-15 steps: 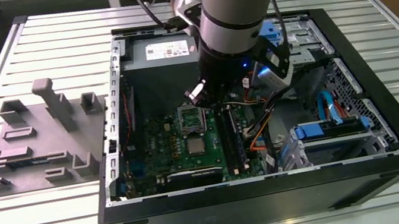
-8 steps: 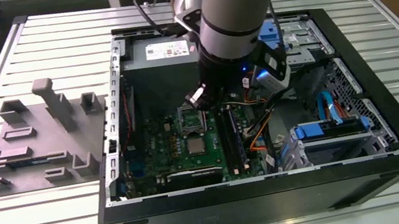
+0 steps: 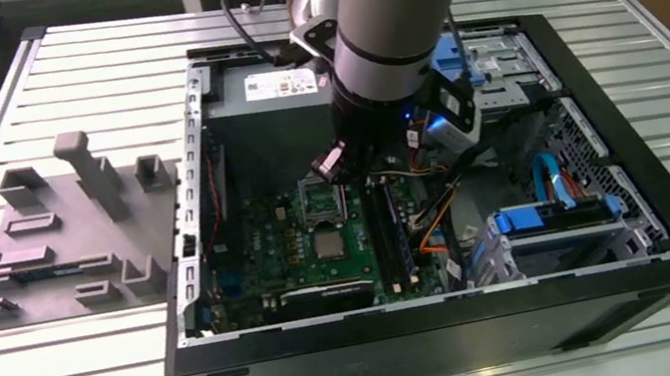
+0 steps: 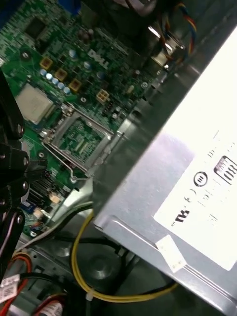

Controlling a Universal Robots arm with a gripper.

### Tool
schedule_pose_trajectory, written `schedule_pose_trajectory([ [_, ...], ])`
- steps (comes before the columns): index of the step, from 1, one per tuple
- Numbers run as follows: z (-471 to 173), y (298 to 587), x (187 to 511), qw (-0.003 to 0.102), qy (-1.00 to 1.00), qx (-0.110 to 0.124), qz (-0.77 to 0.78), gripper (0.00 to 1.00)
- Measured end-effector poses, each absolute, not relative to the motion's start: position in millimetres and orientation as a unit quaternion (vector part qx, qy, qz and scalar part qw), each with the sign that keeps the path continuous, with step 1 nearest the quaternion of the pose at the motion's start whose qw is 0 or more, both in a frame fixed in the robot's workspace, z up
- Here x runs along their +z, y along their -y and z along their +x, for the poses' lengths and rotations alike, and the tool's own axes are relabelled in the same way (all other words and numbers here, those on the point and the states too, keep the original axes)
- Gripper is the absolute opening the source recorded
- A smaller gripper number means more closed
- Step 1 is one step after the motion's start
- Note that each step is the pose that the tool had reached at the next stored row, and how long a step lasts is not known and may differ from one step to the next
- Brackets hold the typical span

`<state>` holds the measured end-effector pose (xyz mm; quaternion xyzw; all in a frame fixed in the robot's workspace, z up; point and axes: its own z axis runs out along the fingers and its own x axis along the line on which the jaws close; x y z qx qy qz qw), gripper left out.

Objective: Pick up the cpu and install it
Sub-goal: 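Close the cpu cover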

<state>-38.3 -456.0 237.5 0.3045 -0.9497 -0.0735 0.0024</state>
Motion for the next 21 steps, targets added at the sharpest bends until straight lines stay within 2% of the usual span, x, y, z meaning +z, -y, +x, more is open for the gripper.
schedule_pose_trajectory([
  [11, -37.2, 444.9, 223.4, -0.002, 0.948, -0.087, 0.306, 0.10],
  [21, -36.9, 444.2, 222.5, -0.002, 0.948, -0.088, 0.307, 0.10],
])
